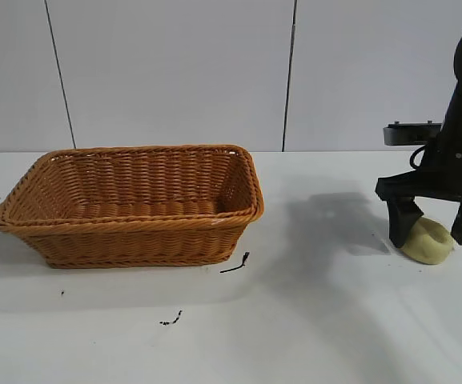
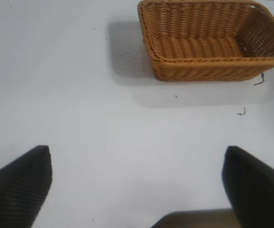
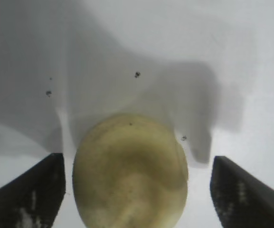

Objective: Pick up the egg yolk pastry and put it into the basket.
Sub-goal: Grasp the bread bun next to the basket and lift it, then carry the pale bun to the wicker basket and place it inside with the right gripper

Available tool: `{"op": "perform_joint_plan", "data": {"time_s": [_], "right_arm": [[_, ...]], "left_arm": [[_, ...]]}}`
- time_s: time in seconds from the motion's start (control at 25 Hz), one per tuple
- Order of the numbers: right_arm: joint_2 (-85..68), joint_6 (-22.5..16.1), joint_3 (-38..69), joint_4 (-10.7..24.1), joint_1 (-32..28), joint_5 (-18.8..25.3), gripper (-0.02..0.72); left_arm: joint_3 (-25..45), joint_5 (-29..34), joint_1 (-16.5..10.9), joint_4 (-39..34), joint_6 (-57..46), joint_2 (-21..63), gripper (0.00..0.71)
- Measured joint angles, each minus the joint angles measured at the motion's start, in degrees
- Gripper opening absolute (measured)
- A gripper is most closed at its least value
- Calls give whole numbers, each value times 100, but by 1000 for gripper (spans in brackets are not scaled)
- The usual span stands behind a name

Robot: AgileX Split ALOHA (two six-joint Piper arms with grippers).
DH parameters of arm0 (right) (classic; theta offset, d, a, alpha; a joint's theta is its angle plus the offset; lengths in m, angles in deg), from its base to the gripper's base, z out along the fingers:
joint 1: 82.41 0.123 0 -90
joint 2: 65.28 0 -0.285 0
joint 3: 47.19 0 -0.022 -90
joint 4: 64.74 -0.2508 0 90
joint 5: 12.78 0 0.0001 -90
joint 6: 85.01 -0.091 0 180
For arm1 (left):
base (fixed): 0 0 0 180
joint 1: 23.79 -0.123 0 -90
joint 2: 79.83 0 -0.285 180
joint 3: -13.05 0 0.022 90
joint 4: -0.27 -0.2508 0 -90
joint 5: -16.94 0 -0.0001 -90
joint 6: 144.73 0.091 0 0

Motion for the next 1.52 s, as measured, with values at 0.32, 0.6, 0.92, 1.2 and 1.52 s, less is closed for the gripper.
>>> {"op": "perform_joint_plan", "data": {"time_s": [0.32,0.6,0.92,1.2,1.52], "right_arm": [[0,48,-17,-4,0,134,63],[-98,188,-209,-4,0,487,9],[-786,256,-1628,14,42,1948,1],[-863,368,-2536,57,424,2408,-3],[-691,212,-2940,57,1240,2268,-4]], "left_arm": [[0,0,0,0,0,0,695],[0,0,0,0,0,0,695],[0,0,0,0,0,0,695],[0,0,0,0,0,0,695],[0,0,0,0,0,0,695]]}}
